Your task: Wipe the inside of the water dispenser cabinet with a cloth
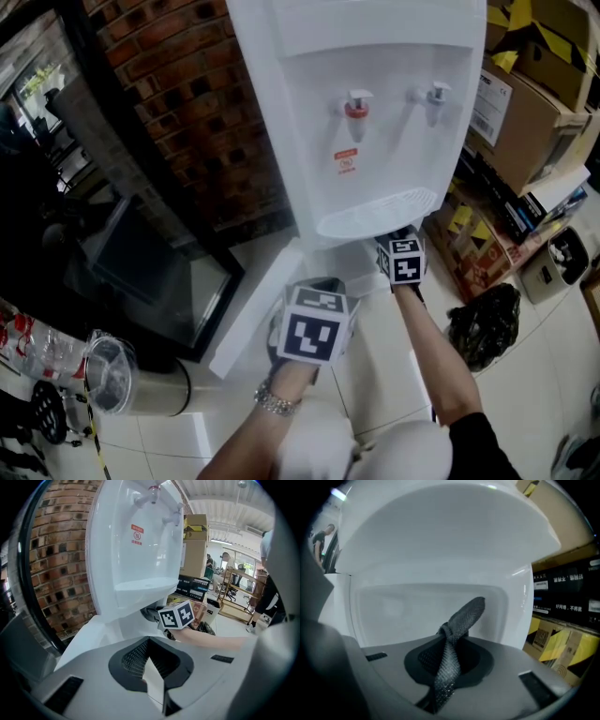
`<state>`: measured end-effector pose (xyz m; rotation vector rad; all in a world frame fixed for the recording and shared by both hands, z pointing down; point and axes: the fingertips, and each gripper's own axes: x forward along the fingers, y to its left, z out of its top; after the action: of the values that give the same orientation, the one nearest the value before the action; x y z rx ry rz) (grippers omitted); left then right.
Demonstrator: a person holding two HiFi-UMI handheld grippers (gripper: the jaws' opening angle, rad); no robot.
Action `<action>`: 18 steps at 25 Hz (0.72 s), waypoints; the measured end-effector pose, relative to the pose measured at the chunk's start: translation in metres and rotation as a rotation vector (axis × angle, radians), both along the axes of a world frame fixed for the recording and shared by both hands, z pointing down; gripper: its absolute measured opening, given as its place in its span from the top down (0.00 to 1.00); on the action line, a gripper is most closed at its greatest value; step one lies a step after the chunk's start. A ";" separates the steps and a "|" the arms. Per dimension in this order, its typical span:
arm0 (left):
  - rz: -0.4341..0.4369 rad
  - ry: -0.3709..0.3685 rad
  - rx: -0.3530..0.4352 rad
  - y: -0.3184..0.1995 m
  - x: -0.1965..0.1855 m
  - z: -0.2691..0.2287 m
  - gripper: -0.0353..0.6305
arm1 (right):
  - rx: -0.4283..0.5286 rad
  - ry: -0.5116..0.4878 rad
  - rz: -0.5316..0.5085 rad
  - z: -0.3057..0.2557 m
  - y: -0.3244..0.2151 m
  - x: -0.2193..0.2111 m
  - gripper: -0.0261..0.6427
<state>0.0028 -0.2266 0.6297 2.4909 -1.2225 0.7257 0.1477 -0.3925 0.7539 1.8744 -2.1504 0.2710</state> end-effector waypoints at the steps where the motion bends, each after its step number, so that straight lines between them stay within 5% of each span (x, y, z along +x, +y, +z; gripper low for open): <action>1: 0.002 0.003 0.002 0.001 0.000 -0.001 0.95 | -0.007 0.008 0.005 0.002 0.001 0.000 0.92; 12: 0.018 0.024 0.009 0.004 0.003 -0.005 0.95 | -0.364 -0.019 -0.015 0.121 0.027 0.000 0.92; 18: 0.019 0.031 0.007 0.003 0.003 -0.005 0.94 | -0.320 -0.035 -0.186 0.114 0.025 -0.061 0.92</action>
<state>0.0055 -0.2235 0.6244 2.5130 -1.1948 0.6859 0.0867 -0.3676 0.8682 1.4941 -2.1354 0.5733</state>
